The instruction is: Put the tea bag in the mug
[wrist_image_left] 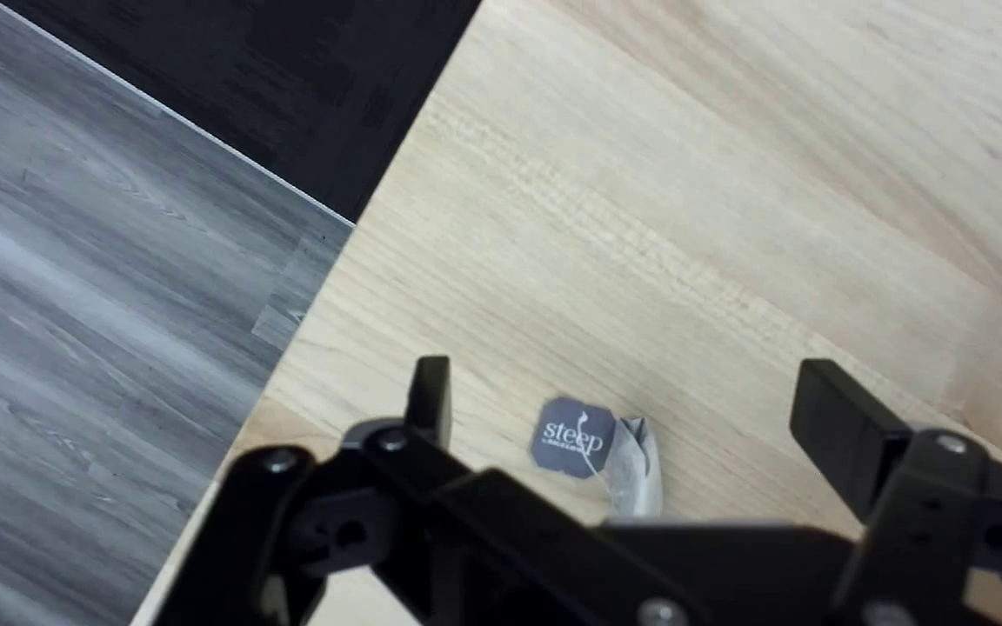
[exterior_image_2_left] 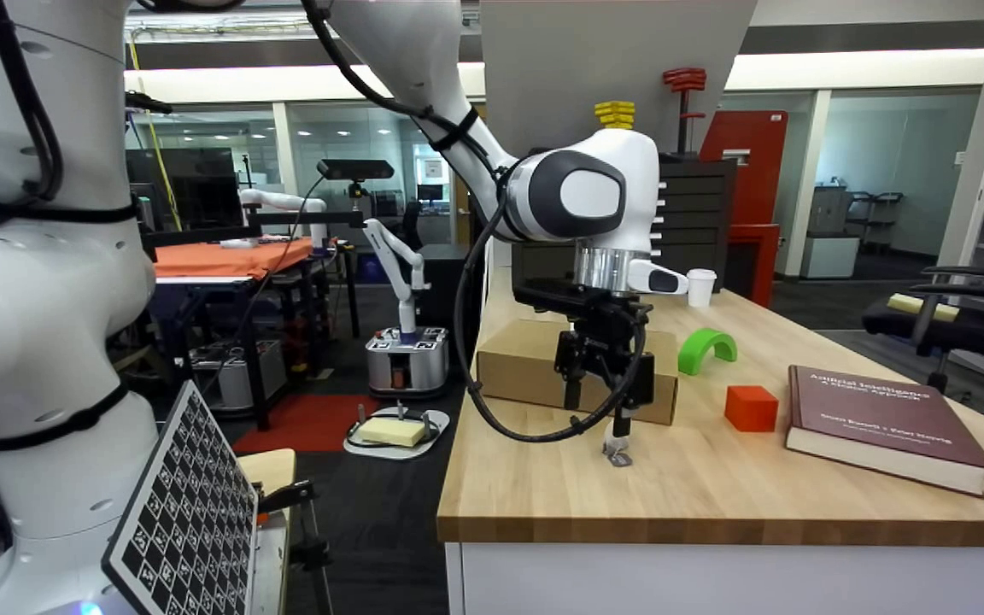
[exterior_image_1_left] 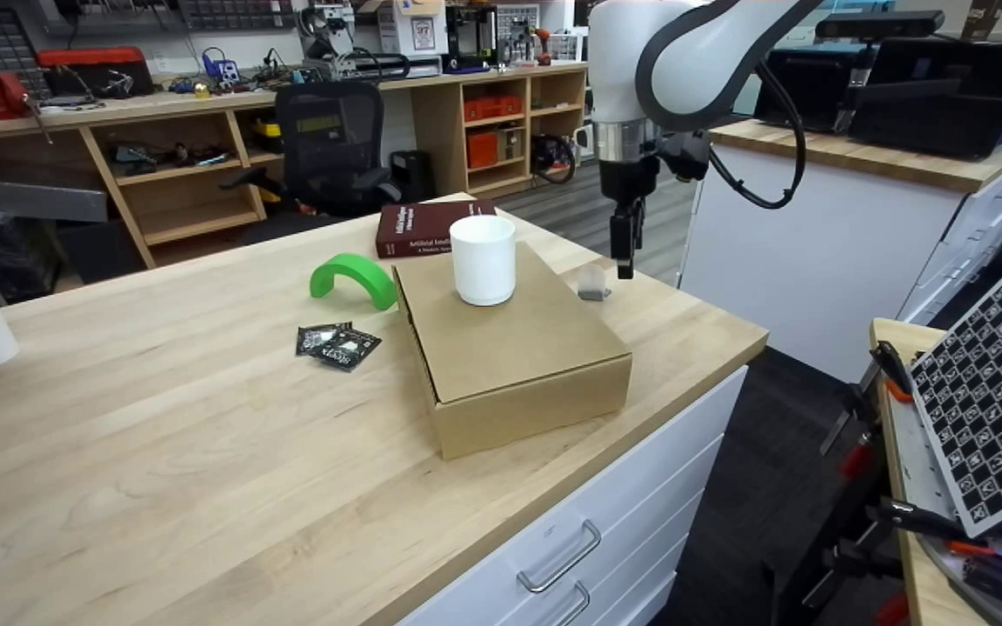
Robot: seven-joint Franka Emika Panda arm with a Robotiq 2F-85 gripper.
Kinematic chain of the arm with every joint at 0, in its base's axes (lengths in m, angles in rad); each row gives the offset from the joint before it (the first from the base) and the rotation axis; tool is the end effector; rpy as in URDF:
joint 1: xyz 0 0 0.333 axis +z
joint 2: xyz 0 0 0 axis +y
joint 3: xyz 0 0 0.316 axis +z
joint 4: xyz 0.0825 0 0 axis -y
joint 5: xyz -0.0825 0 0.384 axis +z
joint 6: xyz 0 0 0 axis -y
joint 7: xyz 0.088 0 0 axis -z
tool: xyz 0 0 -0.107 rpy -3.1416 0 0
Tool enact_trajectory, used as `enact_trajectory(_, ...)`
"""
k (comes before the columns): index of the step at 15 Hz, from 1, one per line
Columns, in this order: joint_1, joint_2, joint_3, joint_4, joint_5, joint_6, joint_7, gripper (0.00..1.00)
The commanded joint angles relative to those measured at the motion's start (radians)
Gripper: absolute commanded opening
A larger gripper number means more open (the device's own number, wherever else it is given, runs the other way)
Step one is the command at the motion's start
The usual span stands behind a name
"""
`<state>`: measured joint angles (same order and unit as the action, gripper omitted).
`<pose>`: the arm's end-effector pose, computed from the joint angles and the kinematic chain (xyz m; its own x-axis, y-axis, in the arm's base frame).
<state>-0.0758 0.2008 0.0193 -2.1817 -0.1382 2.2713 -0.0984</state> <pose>0.5427 -0.0342 0.2885 0.9838 0.1304 -0.1232 0.1408 -0.9869 0.0793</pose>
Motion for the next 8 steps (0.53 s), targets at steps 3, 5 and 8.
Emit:
enact_trajectory(3, 0.030, 0.064, -0.008, 0.090, 0.003, -0.033, -0.034, 1.00)
enact_trajectory(5, 0.034, 0.075, -0.011, 0.115, 0.003, -0.034, -0.035, 1.00)
enact_trajectory(8, 0.029, 0.068, -0.012, 0.127, 0.010, -0.035, -0.043, 1.00)
